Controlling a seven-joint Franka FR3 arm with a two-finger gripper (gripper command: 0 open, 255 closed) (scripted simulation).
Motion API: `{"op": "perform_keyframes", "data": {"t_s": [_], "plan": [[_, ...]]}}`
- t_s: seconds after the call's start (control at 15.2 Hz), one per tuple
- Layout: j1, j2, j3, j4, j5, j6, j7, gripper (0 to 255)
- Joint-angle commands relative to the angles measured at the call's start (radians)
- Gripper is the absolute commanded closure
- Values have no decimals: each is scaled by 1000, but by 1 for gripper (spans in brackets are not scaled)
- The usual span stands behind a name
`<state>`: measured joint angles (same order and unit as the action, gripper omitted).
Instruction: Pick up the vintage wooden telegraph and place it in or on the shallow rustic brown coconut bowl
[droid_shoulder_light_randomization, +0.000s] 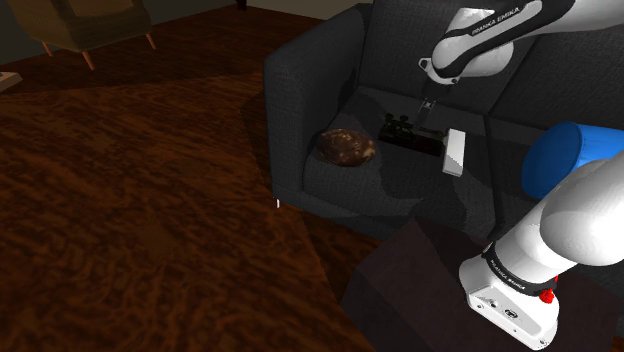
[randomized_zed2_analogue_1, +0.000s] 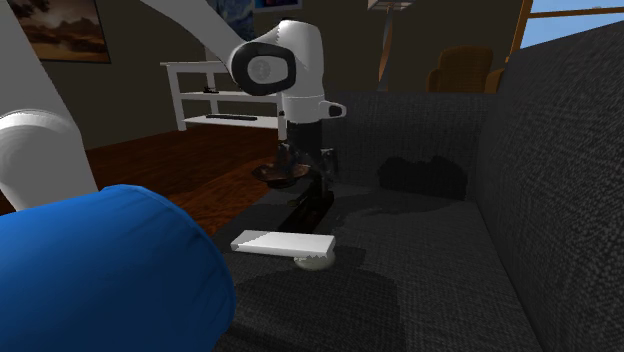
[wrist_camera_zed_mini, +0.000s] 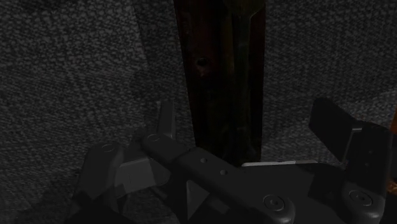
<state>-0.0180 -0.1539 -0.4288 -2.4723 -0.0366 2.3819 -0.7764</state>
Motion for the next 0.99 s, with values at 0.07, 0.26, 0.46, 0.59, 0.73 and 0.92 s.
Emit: {"op": "perform_keyframes", "data": {"t_s": [0.07, 0.26, 0.46, 0.59, 0.73, 0.92], "plan": [[5, 35, -5, -16, 19, 49, -15, 0], [7, 54, -6, -22, 31, 72, -23, 0], [7, 54, -6, -22, 31, 72, -23, 0], [7, 54, -6, -22, 31, 72, -23, 0], [7, 54, -6, -22, 31, 72, -23, 255], [7, 54, -6, -22, 31, 72, -23, 255]]}}
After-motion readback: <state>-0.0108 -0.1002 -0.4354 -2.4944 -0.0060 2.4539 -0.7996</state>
